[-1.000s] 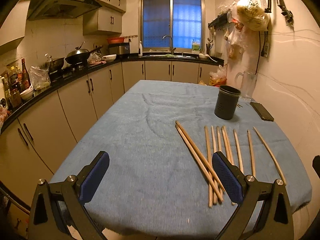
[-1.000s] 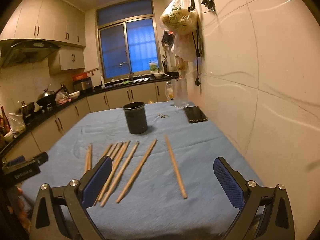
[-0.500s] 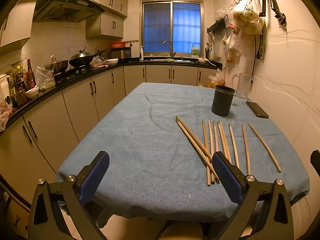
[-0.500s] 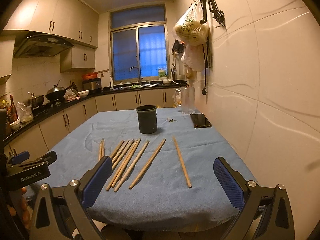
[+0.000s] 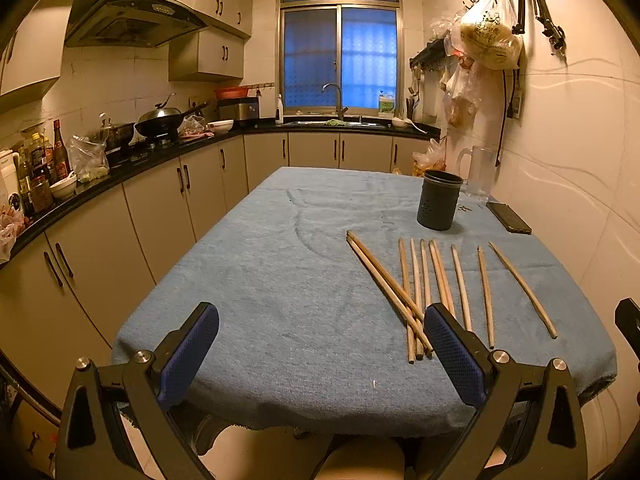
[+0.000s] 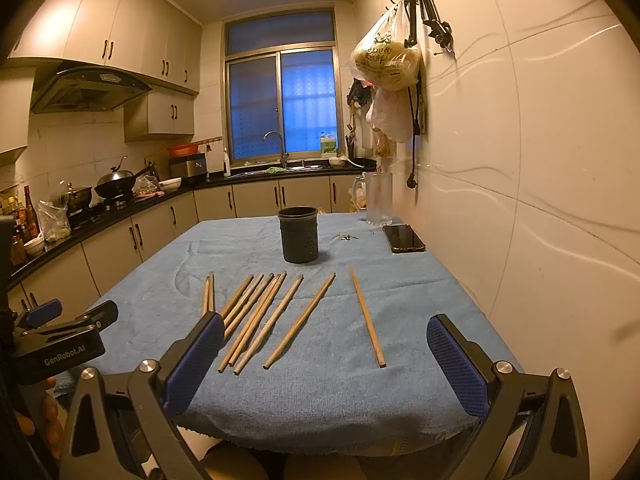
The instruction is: Organize utensils
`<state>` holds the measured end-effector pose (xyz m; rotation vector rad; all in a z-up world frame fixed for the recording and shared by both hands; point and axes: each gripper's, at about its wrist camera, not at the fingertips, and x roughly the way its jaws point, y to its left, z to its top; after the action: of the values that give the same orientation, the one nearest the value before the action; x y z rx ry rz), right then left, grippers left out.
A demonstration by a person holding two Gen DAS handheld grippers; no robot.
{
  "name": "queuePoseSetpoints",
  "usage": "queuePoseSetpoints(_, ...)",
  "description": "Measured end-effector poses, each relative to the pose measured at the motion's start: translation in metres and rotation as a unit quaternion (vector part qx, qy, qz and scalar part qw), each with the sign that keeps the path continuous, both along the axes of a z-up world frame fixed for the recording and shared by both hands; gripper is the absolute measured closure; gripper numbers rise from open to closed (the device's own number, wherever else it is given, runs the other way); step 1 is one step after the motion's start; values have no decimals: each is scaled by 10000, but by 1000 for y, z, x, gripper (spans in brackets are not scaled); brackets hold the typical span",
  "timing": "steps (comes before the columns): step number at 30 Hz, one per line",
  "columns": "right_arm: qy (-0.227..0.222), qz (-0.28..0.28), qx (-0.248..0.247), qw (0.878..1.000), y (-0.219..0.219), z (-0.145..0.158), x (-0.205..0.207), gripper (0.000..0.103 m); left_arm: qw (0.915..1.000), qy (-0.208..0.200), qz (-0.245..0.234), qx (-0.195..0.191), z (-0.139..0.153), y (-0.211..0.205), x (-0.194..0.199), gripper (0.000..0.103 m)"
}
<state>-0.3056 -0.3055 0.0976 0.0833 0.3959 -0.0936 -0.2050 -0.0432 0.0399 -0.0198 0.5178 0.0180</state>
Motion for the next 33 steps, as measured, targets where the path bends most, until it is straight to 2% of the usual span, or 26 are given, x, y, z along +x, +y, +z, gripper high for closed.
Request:
queuePoseSetpoints(18, 65, 56, -26, 10000, 3, -2, 6, 1, 9999, 85, 25, -65, -2, 4, -2, 1)
queuePoseSetpoints(33, 121, -38, -29, 9999, 3, 6, 31, 1, 9997, 209, -19, -79, 2, 5, 26, 1)
